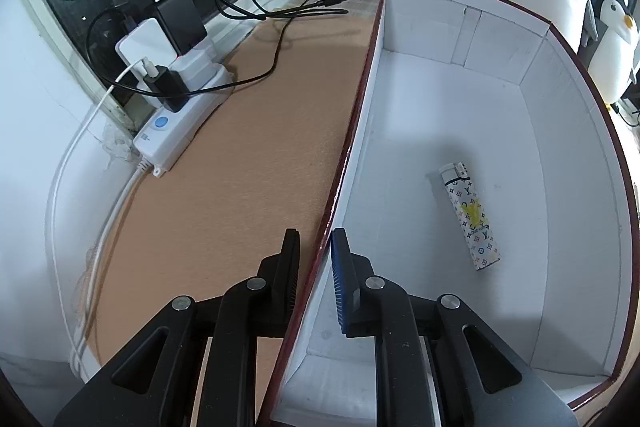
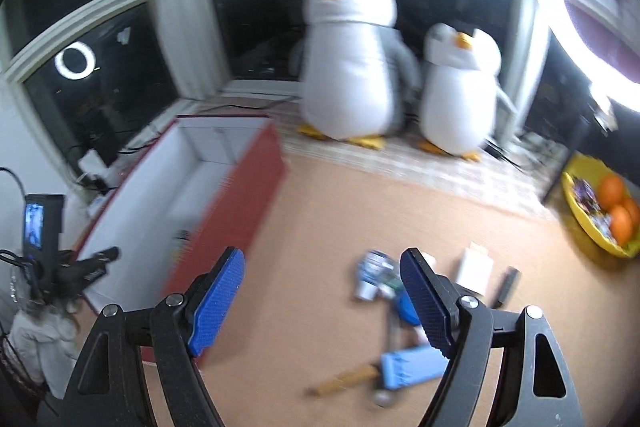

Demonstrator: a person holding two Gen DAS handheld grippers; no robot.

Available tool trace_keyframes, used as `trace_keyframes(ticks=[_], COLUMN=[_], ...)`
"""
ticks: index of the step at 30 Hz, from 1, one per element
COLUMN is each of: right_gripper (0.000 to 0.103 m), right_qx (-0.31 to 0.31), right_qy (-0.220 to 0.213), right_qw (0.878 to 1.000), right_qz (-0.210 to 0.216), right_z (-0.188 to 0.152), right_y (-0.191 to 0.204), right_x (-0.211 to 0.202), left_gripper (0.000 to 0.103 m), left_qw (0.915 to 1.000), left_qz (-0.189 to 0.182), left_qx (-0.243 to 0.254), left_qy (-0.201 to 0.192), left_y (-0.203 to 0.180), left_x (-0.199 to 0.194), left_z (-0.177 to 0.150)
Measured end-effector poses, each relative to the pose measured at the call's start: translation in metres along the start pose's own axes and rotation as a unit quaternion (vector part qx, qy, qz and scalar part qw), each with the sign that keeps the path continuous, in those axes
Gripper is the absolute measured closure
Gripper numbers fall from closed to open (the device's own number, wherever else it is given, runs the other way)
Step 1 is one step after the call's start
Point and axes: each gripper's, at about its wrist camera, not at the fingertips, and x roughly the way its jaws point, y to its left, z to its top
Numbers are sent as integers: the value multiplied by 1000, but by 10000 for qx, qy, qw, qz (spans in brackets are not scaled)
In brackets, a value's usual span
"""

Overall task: Organize rigid objects
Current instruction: 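Move the right tool to the black cylinder and close on it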

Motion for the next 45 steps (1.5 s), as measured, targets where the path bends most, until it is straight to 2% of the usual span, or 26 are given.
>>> trace_keyframes(ticks=[5, 10, 19, 24, 27, 32, 36, 43, 45], right_gripper=[26, 26, 27, 52, 56, 57, 68, 77, 83], right_qx=[527, 773, 1304, 1755, 1861, 1928, 1884, 1783, 1679], right_qy=[143, 15, 485, 829, 969, 1066, 1196, 1455, 1541], right_qw=[9982, 9943, 9838, 9750, 9722, 9707, 9707, 9689, 9688], right_qz=[-263, -739, -1130, -1083, -1038, -961, -890, -916, -974], right_z=[-15, -24, -37, -43, -43, -37, -32, -24, -21], right_y=[-52, -93, -157, -186, -194, -201, -200, -198, -194], right_x=[-1, -9, 22, 47, 60, 74, 85, 103, 107], left_gripper=[88, 88, 88, 87, 87, 87, 87, 87, 87], left_qw=[10000, 9999, 9999, 9999, 9998, 9998, 9998, 9998, 9998], left_qz=[50, 100, 140, 157, 170, 172, 167, 165, 165], left_qx=[18, 34, 23, 4, -13, -22, -39, -41, -44], left_qy=[12, 18, 32, 45, 53, 59, 60, 61, 62], left_y=[-1, -3, -4, -4, -4, -4, -3, -2, -2], left_x=[0, 0, 0, 0, 0, 1, 1, 2, 2], left_z=[0, 0, 0, 1, 1, 1, 1, 1, 0])
